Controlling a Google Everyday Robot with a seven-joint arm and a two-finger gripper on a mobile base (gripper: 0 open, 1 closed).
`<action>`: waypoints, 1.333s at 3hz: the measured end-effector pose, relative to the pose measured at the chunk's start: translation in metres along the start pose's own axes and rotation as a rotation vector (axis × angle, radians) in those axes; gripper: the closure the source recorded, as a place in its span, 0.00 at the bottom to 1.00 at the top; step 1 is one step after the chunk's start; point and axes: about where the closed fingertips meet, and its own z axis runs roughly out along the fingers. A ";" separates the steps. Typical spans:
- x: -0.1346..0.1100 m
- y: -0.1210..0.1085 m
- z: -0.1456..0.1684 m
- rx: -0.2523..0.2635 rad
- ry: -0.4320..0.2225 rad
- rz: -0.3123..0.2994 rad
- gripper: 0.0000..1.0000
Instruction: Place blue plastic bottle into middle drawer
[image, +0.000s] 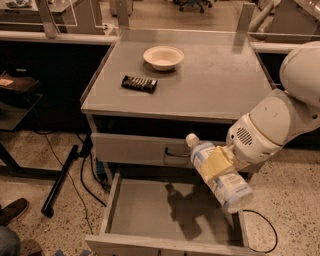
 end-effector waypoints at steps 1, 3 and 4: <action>0.000 0.000 0.000 0.000 0.000 0.000 1.00; 0.002 -0.060 0.103 -0.092 -0.026 0.205 1.00; 0.002 -0.060 0.103 -0.093 -0.026 0.206 1.00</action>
Offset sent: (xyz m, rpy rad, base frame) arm 0.0116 0.0075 -0.1019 0.1679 0.1385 -0.1616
